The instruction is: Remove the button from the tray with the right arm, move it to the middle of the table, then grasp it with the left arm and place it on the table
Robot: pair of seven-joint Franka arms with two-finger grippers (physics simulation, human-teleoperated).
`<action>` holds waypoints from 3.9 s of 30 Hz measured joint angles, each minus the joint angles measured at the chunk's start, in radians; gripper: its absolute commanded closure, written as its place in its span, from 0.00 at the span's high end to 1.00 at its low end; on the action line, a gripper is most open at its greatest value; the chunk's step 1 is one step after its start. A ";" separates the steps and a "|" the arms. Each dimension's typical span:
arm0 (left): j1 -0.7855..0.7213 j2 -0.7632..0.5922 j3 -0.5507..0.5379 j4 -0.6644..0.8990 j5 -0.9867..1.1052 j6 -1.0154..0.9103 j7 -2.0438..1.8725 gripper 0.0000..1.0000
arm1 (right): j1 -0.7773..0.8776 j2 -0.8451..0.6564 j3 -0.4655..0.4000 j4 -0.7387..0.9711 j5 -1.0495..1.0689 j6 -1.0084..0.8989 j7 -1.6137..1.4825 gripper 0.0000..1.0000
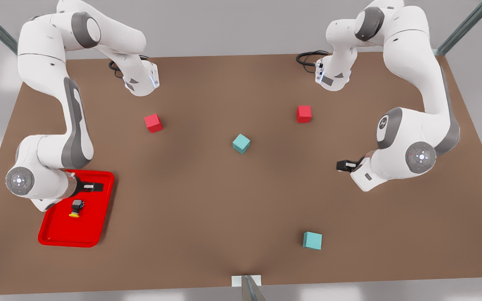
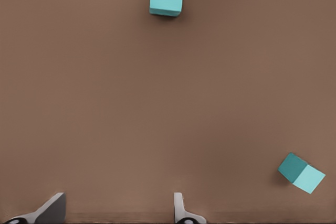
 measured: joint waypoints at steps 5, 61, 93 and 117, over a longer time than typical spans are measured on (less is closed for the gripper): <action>-0.025 0.001 0.000 0.000 0.007 -0.140 -0.024 1.00 | -0.077 0.069 0.000 -0.033 -0.001 0.076 0.011 1.00; -0.223 0.131 -0.001 0.024 0.078 0.189 -0.085 1.00 | -0.386 0.280 0.134 -0.221 -0.212 0.684 -0.111 0.90; -0.229 0.140 -0.001 0.017 0.088 0.220 -0.091 1.00 | -0.378 0.234 0.133 -0.220 -0.208 0.715 -0.137 0.47; -0.219 0.140 0.003 0.017 0.087 0.218 -0.091 1.00 | 0.933 0.457 -0.315 0.358 0.391 0.332 0.222 0.47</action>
